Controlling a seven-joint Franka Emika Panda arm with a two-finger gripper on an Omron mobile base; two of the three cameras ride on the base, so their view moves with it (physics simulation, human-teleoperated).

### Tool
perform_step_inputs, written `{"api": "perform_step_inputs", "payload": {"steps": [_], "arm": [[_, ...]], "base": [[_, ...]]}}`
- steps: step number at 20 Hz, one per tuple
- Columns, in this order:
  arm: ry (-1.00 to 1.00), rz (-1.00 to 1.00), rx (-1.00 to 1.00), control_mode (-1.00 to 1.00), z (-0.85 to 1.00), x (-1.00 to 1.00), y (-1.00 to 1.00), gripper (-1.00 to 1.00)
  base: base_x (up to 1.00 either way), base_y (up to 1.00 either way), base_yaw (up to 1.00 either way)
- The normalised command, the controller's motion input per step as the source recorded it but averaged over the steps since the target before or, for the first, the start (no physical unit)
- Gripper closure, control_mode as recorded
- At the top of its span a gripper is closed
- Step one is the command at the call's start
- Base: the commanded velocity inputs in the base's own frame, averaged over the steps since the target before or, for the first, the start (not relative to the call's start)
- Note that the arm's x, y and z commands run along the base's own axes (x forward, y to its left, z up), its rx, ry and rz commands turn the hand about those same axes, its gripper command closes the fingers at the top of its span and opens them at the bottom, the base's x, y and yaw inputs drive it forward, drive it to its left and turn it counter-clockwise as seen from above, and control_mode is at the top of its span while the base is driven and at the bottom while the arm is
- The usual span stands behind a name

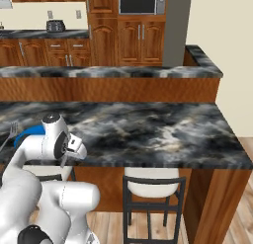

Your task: Take the fork and place it on the left side of the plate. Then take the spoon and place it on the right side of the plate. Make sure they're directly next to the plate.

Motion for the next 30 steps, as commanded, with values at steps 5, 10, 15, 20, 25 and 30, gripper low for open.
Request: {"api": "perform_step_inputs", "payload": {"steps": [5, 10, 15, 20, 25, 30], "arm": [[0.04, 0.11, 0.00, -1.00, 0.00, 0.85, 0.08, 1.00], [0.16, 0.06, 0.00, -1.00, -0.02, 0.70, 0.29, 1.00], [0.10, 0.00, 0.00, -1.00, -0.25, 0.36, 0.53, 1.00], [0.01, 0.00, 0.00, -1.00, -0.37, 0.30, 0.54, 1.00], [0.00, 0.02, 0.00, -1.00, -0.51, 0.18, 0.09, 1.00], [0.00, 0.06, 0.00, -1.00, -0.34, 0.18, 0.00, 1.00]], "base": [[0.00, 0.00, 0.00], [0.00, 0.00, 0.00], [0.00, 0.00, 0.00], [0.00, 0.00, 0.00], [0.00, 0.00, 0.00], [0.00, 0.00, 0.00]]}}
